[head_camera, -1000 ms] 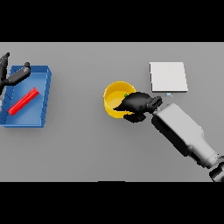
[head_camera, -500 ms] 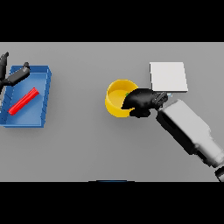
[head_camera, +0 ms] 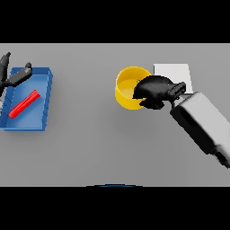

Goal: Pick up the red beaker and tilt it to pour out 1 green nut into yellow bowl. Pick up the yellow bowl and place it on the metallic measuring scale.

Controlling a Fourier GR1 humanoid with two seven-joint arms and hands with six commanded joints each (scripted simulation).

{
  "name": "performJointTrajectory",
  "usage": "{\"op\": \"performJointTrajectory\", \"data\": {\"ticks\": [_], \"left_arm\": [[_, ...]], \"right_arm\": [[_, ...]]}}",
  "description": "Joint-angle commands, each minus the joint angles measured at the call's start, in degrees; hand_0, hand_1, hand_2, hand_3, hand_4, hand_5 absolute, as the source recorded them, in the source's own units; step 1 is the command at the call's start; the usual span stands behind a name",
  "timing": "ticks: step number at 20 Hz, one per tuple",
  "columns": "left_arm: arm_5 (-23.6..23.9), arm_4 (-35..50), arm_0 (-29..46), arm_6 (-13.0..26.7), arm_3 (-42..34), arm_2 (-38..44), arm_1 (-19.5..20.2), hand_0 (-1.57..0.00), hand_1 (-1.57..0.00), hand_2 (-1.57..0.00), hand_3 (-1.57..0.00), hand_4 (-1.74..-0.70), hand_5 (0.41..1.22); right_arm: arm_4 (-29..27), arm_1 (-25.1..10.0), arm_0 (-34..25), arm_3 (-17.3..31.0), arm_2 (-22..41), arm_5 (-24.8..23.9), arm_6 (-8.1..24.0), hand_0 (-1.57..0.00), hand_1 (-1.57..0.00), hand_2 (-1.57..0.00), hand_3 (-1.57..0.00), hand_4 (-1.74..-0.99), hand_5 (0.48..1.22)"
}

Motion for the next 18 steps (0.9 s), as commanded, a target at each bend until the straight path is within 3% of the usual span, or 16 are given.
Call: {"op": "performJointTrajectory", "data": {"ticks": [1,3,6,14,16,17,18], "left_arm": [[0.15,-0.07,0.17,-0.18,-0.29,0.12,0.4,0.0,0.0,0.0,0.0,-0.81,0.723],[0.07,-0.46,0.15,-0.57,-0.14,0.06,0.72,0.0,0.0,0.0,0.0,-0.8,0.723],[0.13,0.09,0.51,-0.04,-1.42,0.31,1.25,0.0,0.0,0.0,0.0,-0.81,0.735],[0.79,-0.21,0.81,3.63,-3.86,-0.31,2.01,0.0,0.0,0.0,0.0,-0.82,0.75],[1.38,-0.11,1.23,4.24,-4.45,-0.38,1.8,0.0,0.0,0.0,0.0,-0.83,0.765],[1.24,-0.03,0.87,4.68,-4.68,-0.03,2.45,0.0,0.0,0.0,0.0,-0.83,0.769],[0.96,0.09,0.95,4.68,-4.27,0.1,2.64,0.0,0.0,0.0,0.0,-0.83,0.773]], "right_arm": [[-0.3,-0.52,0.47,-0.85,-0.29,0.41,0.31,-1.57,-1.57,-1.56,-1.25,-1.72,1.219],[-0.64,-2.09,0.66,-2.76,-0.89,0.96,0.09,-1.57,-1.57,-1.56,-1.24,-1.719,1.22],[0.43,-4.06,-1.33,-1.02,-1.74,-0.92,-1.3,-1.57,-1.57,-1.57,-1.32,-1.72,1.22],[1.33,-7.26,-4.79,12.24,-6.27,-7.59,-2.54,-1.57,-1.57,-1.57,-1.21,-1.72,1.221],[1.56,-8.05,-4.77,15.75,-6.66,-9.15,-4.24,-1.57,-1.57,-1.57,-1.19,-1.72,1.221],[1.97,-7.39,-5.39,18.16,-6.66,-10.47,-3.23,-1.57,-1.57,-1.57,-1.18,-1.72,1.221],[1.75,-7.62,-5.5,19.59,-6.73,-11.22,-4.67,-1.57,-1.57,-1.57,-1.17,-1.72,1.221]]}}
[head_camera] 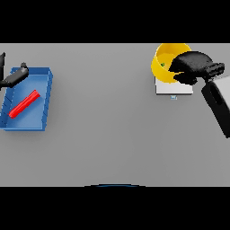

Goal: Pick up the red beaker and tilt it to pour out 1 green nut into yellow bowl. Pick up the yellow bowl and place it on the metallic measuring scale.

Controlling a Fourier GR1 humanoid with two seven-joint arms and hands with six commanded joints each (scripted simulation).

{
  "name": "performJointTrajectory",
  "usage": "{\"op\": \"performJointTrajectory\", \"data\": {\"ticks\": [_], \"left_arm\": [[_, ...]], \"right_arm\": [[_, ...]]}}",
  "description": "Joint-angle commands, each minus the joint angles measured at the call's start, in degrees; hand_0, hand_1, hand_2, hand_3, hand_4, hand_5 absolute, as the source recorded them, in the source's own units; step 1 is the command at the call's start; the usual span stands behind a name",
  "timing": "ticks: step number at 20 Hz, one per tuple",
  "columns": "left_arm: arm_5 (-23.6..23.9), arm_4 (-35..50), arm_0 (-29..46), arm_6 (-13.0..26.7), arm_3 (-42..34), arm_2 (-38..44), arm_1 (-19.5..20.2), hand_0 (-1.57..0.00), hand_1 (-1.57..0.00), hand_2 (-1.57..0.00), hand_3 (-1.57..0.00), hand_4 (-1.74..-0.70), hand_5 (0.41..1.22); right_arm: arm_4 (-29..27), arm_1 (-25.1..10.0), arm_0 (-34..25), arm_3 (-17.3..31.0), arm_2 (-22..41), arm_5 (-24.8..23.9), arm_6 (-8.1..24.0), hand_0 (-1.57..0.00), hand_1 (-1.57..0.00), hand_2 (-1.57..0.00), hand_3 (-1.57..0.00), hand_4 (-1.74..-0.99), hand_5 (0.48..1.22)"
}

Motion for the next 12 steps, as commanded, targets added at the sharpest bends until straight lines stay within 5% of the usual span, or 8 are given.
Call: {"op": "performJointTrajectory", "data": {"ticks": [1,12], "left_arm": [[-0.12,-0.08,0.12,0.22,-0.58,-0.15,0.32,0.0,0.0,0.0,0.0,-0.83,0.774],[-0.03,-0.62,0.0,0.19,0.12,-0.49,-0.09,0.0,0.0,0.0,0.0,-0.8,0.733]], "right_arm": [[0.12,0.04,-0.51,1.96,-0.07,-0.7,-0.41,-1.57,-1.57,-1.57,-1.17,-1.72,1.221],[1.9,4.25,-3.62,20.82,0.89,-10.66,-3.91,-1.57,-1.52,-1.56,-1.48,-1.727,1.221]]}}
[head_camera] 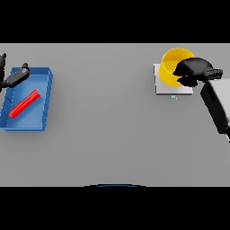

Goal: Pick up the red beaker and tilt it to pour out 1 green nut into yellow bowl. Pick up the yellow bowl and place it on the metallic measuring scale.

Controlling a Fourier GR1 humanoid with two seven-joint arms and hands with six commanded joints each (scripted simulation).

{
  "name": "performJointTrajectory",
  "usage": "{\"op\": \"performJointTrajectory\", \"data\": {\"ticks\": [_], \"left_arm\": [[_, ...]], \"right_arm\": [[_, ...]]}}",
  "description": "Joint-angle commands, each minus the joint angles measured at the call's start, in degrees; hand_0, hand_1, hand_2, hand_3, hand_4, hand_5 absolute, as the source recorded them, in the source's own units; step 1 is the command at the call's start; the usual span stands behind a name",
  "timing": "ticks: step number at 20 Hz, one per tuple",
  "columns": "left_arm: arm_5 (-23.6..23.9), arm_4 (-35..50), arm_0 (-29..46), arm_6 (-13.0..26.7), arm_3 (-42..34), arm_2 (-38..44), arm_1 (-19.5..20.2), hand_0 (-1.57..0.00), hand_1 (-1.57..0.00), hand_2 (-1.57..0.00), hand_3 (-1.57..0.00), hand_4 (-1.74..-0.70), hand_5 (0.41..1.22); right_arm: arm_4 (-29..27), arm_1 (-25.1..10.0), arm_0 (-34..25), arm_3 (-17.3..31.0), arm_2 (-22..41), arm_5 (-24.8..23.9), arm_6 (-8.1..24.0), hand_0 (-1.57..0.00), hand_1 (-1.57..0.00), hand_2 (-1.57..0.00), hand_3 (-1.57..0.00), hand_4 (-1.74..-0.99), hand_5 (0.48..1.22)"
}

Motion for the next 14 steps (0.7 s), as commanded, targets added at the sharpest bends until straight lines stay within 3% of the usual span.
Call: {"op": "performJointTrajectory", "data": {"ticks": [1,5,7,8,9,11,14], "left_arm": [[0.52,-0.1,0.2,-0.35,-0.26,-0.11,-0.39,0.0,0.0,0.0,0.0,-0.8,0.729],[-0.35,0.3,-0.33,0.26,0.25,0.1,-0.16,0.0,0.0,0.0,0.0,-0.81,0.734],[-0.69,0.17,-0.79,-0.37,1.04,0.14,-0.43,0.0,0.0,0.0,0.0,-0.81,0.74],[-0.6,0.29,-1.01,0.14,0.9,0.11,-0.75,0.0,0.0,0.0,0.0,-0.81,0.745],[-0.33,0.27,-1.03,0.55,0.91,-0.03,-1.11,0.0,0.0,0.0,0.0,-0.81,0.745],[-0.42,0.28,-0.86,0.13,1.51,-0.02,-1.31,0.0,0.0,0.0,0.0,-0.81,0.744],[-0.82,-0.38,-1.43,-0.58,2.86,-0.43,-1.92,0.0,0.0,0.0,0.0,-0.81,0.74]], "right_arm": [[0.09,0.55,-0.52,1.28,0.0,-0.36,0.73,-1.57,-1.5,-1.56,-1.5,-1.727,1.221],[-0.11,1.32,-1.81,4.31,0.29,-1.19,-0.53,-1.55,-1.42,-1.57,-1.48,-1.721,1.221],[-0.51,1.81,-2.51,6.33,0.22,-0.68,-0.68,-1.54,-1.41,-1.57,-1.17,-1.728,1.221],[-0.73,1.67,-2.32,7.0,-0.08,-0.69,-1.15,-1.54,-1.44,-1.5,-1.02,-1.659,1.221],[-0.82,2.19,-2.83,7.75,-0.26,-0.46,0.23,-1.52,-1.35,-1.35,-0.91,-1.596,1.134],[-1.06,2.31,-3.64,8.94,-0.6,-0.18,-0.55,-0.98,-0.87,-0.95,-0.76,-1.504,0.983],[-0.86,2.61,-4.44,10.41,-0.41,0.96,-1.07,-0.5,-0.44,-0.6,-0.64,-1.425,0.851]]}}
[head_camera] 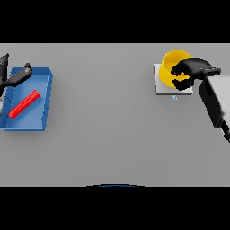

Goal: Pick up the red beaker and tilt it to pour out 1 green nut into yellow bowl. Pick up the yellow bowl and place it on the metallic measuring scale.

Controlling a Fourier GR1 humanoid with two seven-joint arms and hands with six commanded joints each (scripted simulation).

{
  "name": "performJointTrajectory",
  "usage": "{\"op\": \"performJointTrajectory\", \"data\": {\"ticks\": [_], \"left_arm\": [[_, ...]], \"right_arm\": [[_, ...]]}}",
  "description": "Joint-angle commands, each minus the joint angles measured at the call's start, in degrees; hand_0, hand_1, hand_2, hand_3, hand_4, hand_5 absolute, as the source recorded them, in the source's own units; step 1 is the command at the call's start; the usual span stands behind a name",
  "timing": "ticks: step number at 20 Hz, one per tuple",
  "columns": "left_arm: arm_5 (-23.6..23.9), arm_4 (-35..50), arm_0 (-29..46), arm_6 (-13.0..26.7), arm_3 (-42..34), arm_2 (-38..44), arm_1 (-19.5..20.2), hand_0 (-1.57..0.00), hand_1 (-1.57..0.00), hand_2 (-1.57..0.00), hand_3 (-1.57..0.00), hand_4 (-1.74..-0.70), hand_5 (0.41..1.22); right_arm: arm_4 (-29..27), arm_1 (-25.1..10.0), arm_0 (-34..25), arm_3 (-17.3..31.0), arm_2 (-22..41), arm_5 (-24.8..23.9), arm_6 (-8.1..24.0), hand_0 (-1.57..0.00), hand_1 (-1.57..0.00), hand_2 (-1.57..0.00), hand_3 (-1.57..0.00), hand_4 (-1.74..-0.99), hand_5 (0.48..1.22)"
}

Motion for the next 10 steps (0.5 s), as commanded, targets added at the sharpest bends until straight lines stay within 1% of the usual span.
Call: {"op": "performJointTrajectory", "data": {"ticks": [1,3,4,5,6,8,10], "left_arm": [[0.16,-0.24,-0.22,0.44,-0.31,0.01,0.34,0.0,0.0,0.0,0.0,-0.81,0.738],[-0.31,0.22,-0.61,0.07,0.3,0.33,0.06,0.0,0.0,0.0,0.0,-0.81,0.739],[-0.08,0.32,-0.27,-0.03,0.63,0.35,-0.2,0.0,0.0,0.0,0.0,-0.81,0.737],[-0.22,0.39,-0.52,0.09,0.98,0.48,-0.24,0.0,0.0,0.0,0.0,-0.81,0.736],[-0.05,-0.12,-0.71,0.05,1.1,0.06,-0.63,0.0,0.0,0.0,0.0,-0.81,0.736],[-0.07,0.65,-0.41,-0.39,1.22,0.8,-0.34,0.0,0.0,0.0,0.0,-0.82,0.733],[0.21,0.78,-0.6,0.14,0.36,0.7,-0.58,0.0,0.0,0.0,0.0,-0.82,0.734]], "right_arm": [[0.1,-0.04,-0.18,0.65,-0.04,-0.43,-0.78,-0.4,-0.35,-0.52,-0.6,-1.41,0.821],[0.46,0.17,-0.46,0.99,0.49,-0.13,-2.19,-0.25,-0.23,-0.39,-0.54,-1.385,0.78],[0.65,0.07,-0.47,1.33,0.7,0.04,-2.69,-0.2,-0.18,-0.34,-0.51,-1.372,0.766],[1.17,0.8,-0.77,2.05,1.2,-0.07,-2.8,-0.16,-0.14,-0.29,-0.47,-1.356,0.755],[1.28,0.59,-0.63,2.66,1.29,-0.23,-3.79,-0.13,-0.12,-0.24,-0.44,-1.346,0.746],[1.74,0.5,-1.07,2.75,1.58,-0.09,-3.07,-0.08,-0.07,-0.17,-0.39,-1.325,0.737],[2.13,0.86,-1.53,3.73,1.85,0.03,-3.33,-0.05,-0.05,-0.12,-0.35,-1.308,0.733]]}}
